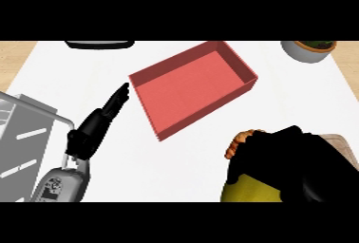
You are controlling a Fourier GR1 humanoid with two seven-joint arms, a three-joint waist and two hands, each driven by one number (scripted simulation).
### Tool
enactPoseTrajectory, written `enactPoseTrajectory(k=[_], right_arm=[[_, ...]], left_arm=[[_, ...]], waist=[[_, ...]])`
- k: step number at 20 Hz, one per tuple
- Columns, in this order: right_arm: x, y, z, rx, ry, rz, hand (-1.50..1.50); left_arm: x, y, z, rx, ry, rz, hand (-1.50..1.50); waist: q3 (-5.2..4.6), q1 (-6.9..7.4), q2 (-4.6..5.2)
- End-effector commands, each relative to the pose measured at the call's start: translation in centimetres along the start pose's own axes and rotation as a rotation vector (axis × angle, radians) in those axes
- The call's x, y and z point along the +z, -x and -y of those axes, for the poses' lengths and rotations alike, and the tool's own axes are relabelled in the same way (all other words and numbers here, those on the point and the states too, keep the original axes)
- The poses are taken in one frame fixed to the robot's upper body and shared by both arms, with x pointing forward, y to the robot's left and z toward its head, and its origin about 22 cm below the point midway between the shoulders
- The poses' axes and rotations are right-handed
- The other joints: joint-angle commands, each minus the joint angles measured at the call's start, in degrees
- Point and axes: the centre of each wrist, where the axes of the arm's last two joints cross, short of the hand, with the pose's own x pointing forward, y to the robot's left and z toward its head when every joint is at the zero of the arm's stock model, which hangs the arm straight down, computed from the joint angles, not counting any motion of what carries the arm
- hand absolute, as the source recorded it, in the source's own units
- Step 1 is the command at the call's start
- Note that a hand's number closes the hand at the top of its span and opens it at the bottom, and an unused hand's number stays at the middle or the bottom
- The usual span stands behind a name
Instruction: Pick the lemon from the cutting board and place it in the cardboard box
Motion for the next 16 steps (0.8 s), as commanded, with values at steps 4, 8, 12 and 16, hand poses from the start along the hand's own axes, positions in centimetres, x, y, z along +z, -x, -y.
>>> enactPoseTrajectory(k=[4,8,12,16], right_arm=[[-3.2,1.0,3.0,-0.008,0.081,-0.077,1.5],[-6.9,3.9,3.3,-0.023,0.053,-0.11,1.5],[-9.8,4.6,2.0,-0.059,0.05,-0.113,1.5],[-13.5,4.0,1.5,-0.09,0.076,-0.135,1.5]], left_arm=[[0.2,-1.6,0.6,-0.005,0.01,-0.011,0.0],[-0.8,-0.3,-0.4,-0.009,0.013,-0.004,0.0],[-1.1,-0.1,0.1,0.001,-0.007,0.0,0.0],[-1.8,-0.2,-0.1,-0.007,0.001,0.007,0.0]], waist=[[0.01,0.22,-0.03],[0.0,0.2,0.14],[0.0,0.25,0.16],[-0.01,0.31,0.19]])
